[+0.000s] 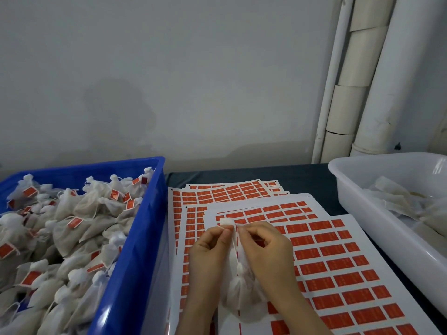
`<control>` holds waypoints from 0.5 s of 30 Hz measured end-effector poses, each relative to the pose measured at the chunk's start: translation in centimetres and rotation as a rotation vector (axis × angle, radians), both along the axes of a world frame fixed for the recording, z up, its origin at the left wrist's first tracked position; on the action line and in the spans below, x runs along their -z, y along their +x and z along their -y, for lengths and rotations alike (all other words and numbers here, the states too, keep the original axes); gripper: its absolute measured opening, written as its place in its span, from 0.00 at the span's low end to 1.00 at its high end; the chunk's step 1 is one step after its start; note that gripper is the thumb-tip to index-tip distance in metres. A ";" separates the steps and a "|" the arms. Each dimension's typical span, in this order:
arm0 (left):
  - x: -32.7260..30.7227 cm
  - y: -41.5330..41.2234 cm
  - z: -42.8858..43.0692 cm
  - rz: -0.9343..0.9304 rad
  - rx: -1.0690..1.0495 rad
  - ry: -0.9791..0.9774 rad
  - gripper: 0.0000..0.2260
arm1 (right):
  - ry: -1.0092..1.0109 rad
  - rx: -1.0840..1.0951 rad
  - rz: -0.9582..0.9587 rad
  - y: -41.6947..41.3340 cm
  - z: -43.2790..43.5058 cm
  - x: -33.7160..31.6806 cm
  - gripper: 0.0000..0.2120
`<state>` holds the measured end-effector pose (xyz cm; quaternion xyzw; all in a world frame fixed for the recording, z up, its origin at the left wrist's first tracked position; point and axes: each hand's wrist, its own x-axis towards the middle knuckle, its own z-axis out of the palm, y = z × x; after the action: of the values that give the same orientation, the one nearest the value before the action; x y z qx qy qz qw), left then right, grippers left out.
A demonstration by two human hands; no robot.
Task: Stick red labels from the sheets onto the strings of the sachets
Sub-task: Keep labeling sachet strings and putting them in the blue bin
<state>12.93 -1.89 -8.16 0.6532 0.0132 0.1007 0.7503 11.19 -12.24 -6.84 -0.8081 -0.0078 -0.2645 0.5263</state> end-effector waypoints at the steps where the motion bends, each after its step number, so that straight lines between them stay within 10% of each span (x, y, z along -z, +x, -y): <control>1: 0.0 0.0 0.0 0.001 0.000 -0.004 0.03 | -0.002 0.007 0.004 0.1 0.1 0.1 0.03; 15: 0.1 0.5 -0.3 -0.126 -0.104 0.029 0.02 | 0.250 0.150 -0.121 0.9 1.9 0.3 0.06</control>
<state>13.39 -1.63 -8.26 0.6675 0.0928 0.0986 0.7322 12.05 -14.17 -7.18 -0.7489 0.1174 -0.2529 0.6012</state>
